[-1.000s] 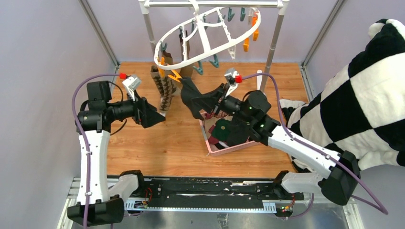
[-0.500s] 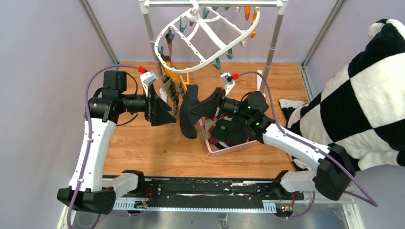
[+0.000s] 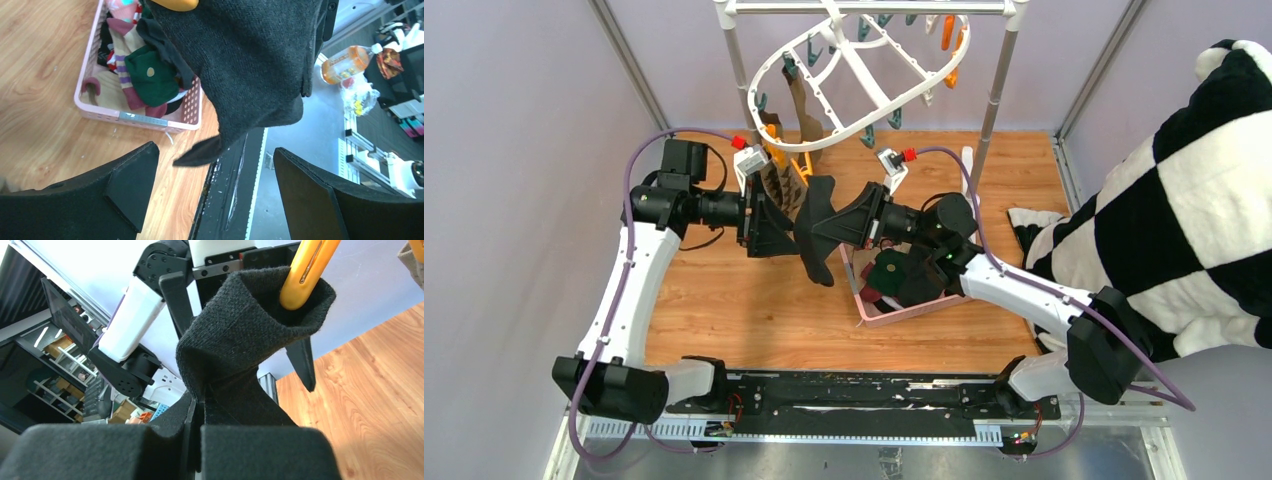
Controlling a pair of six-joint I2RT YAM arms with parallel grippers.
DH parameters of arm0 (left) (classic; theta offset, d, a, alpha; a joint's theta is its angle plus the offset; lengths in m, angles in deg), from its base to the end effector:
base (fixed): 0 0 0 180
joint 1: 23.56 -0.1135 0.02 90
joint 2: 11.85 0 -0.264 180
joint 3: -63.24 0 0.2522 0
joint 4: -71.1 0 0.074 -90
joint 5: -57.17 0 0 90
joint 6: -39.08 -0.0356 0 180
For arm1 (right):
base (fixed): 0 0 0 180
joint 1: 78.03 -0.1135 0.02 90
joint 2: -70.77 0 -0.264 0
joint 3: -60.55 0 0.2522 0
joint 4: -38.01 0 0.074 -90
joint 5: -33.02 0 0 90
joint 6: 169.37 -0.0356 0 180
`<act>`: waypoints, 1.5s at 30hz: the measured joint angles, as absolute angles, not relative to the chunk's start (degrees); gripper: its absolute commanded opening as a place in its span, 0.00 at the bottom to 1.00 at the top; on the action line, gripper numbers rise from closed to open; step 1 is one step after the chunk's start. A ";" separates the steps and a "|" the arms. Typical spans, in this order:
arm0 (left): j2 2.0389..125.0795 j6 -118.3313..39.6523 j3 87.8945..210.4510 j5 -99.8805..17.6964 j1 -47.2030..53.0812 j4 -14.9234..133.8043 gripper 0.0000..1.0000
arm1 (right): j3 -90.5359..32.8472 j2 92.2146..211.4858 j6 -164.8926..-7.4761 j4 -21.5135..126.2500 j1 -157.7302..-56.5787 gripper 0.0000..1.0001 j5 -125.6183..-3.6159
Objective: Remove the socks clipped to the hanger
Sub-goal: Remove the sock from the hanger.
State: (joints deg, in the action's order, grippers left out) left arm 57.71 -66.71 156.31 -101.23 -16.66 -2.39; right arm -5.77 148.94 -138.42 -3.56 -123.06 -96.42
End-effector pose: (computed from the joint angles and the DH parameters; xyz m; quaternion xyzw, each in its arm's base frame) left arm 0.2095 -0.0587 0.3948 0.3415 0.7241 -0.5046 0.3231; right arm 0.1966 0.2288 0.3704 -0.2319 0.5047 0.7461 0.3672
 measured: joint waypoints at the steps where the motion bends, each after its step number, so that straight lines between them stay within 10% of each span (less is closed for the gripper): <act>1: 58.24 -67.15 156.29 -101.93 -16.47 -2.39 0.92 | -5.77 148.94 -138.90 -4.02 -123.13 0.00 -96.40; 6: 59.64 -69.55 156.29 -104.84 -14.68 -2.43 0.87 | -5.74 149.90 -142.24 -7.73 -123.44 0.00 -96.33; 9: 60.34 -70.21 156.29 -106.24 -13.54 -2.50 0.67 | -5.74 150.95 -143.68 -9.04 -123.54 0.04 -96.33; 13: 61.04 -70.27 156.31 -107.09 -12.80 -2.76 0.18 | -5.61 151.08 -143.49 -7.45 -123.54 0.32 -95.39; 19: 58.24 -70.27 155.68 -103.31 -12.80 -2.58 0.03 | -5.39 142.84 -130.92 11.96 -125.01 0.98 -82.60; 32: 53.67 -69.73 154.93 -95.57 -12.27 -2.56 0.00 | -23.56 148.66 -96.04 30.74 -141.84 1.00 -39.44; 45: 53.67 -69.27 154.61 -93.34 -11.64 -2.54 0.00 | -35.21 159.52 -77.44 30.32 -142.73 0.83 -27.09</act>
